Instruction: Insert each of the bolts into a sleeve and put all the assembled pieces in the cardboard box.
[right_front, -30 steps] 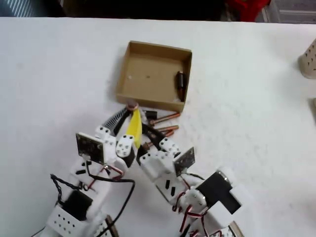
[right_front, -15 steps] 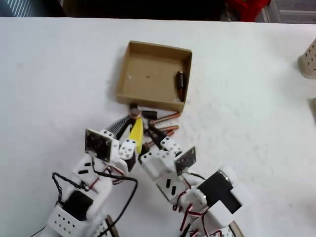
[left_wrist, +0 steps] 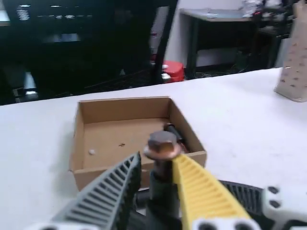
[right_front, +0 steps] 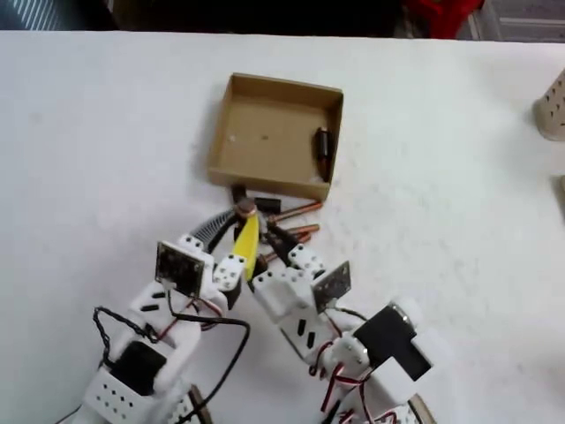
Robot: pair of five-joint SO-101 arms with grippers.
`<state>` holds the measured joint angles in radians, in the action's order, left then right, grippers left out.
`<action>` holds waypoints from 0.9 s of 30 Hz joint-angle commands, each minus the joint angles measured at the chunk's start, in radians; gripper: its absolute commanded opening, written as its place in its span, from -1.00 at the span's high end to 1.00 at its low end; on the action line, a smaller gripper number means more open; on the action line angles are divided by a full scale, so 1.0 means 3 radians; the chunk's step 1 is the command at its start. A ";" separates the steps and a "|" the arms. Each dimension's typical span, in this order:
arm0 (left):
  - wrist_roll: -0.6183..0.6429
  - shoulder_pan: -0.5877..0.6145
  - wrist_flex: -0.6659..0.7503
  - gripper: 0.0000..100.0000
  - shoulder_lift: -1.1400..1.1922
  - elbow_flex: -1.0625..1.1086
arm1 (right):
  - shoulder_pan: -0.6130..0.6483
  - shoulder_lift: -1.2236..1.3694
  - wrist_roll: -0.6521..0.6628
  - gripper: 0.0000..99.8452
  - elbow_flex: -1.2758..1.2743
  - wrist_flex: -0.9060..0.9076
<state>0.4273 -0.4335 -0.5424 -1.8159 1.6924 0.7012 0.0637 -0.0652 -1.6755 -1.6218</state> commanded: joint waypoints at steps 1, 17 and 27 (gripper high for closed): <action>-0.0010 -0.0003 -0.0031 0.47 -0.0038 -0.0164 | -0.0069 -0.0013 -0.0026 0.97 -0.0026 -0.0074; 0.0000 -0.0013 -0.0031 0.46 -0.0043 -0.0425 | -0.0074 -0.0013 -0.0026 0.97 -0.0026 -0.0059; 0.0000 -0.0008 -0.0189 0.46 -0.0043 -0.0875 | -0.0074 -0.0013 -0.0026 0.97 -0.0026 -0.0054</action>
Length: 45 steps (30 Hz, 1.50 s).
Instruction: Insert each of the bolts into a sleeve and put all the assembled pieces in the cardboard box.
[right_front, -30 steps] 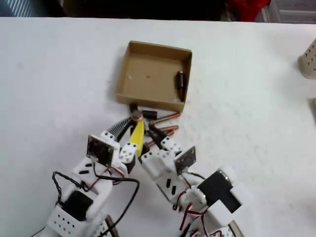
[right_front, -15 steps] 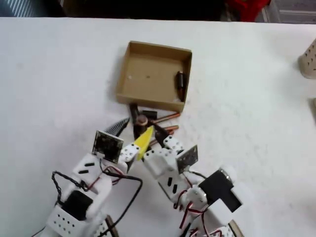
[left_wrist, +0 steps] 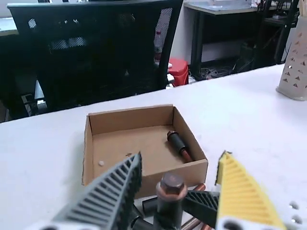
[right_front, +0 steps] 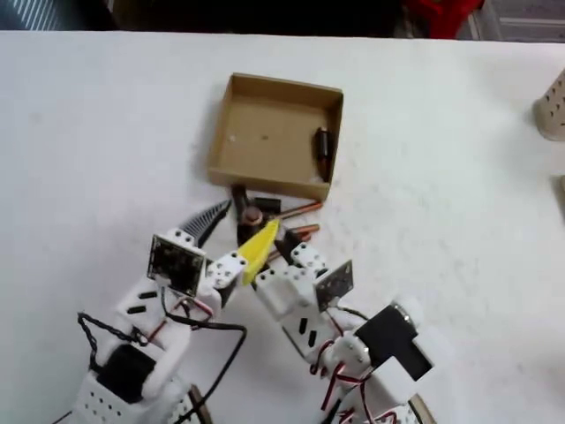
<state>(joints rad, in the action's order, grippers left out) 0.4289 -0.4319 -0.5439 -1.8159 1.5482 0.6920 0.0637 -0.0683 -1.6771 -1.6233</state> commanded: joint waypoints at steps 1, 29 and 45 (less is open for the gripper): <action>-0.0005 -0.0023 -0.0327 0.46 -0.0043 -0.0501 | -0.0049 -0.0013 -0.0015 0.97 -0.0020 -0.0049; -0.0036 0.1777 -0.0665 0.53 -0.0043 0.0399 | -0.0222 -0.0038 -0.0015 0.97 -0.0020 -0.0049; -0.0665 0.2105 -0.1458 0.95 -0.0033 0.0486 | -0.0437 -0.0141 -0.0010 0.97 -0.0020 -0.0069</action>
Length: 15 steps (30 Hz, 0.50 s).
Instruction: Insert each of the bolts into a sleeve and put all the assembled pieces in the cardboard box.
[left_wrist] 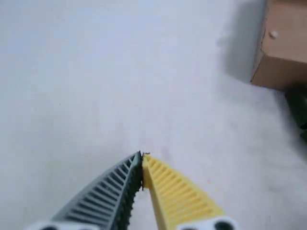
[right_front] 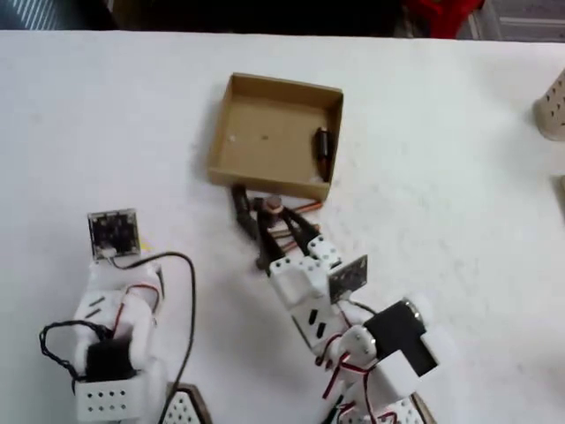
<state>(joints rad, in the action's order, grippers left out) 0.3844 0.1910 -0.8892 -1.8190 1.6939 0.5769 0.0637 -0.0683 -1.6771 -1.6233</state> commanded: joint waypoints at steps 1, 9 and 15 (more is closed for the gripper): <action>-0.0690 0.0028 -0.0409 0.95 -0.0023 0.0000 | -0.0054 -0.0207 -0.0010 0.97 -0.0020 -0.0049; -0.1274 -0.0033 -0.0675 0.95 -0.0023 0.0000 | -0.0161 -0.0964 -0.0010 0.97 0.0082 0.0734; -0.1284 -0.0028 -0.0675 0.95 -0.0023 0.0000 | -0.0463 -0.1788 -0.0010 0.97 0.0547 0.2232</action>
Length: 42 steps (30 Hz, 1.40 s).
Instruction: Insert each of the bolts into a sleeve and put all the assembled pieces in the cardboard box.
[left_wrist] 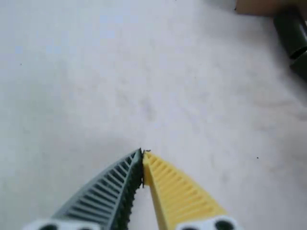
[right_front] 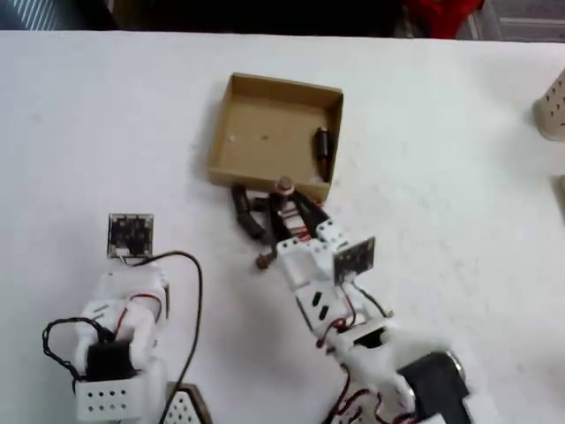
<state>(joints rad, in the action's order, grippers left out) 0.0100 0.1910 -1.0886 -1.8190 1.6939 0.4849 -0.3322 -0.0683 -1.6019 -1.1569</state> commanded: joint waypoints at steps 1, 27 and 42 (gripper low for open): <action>-0.0036 -0.0028 -0.0010 0.95 -0.0023 0.0000 | -0.0202 -0.0621 -0.0010 0.97 0.0389 0.0969; -0.0041 -0.0023 -0.0010 0.95 -0.0023 0.0000 | -0.0683 0.1092 0.0031 0.96 0.4352 0.4836; -0.0041 0.0069 0.0015 0.95 -0.0023 0.0000 | -0.0760 0.3041 0.0665 0.96 0.6531 0.6252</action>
<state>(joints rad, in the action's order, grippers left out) 0.0069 0.1972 -1.0886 -1.8190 1.6939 0.2685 0.5623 0.1189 0.2102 0.6567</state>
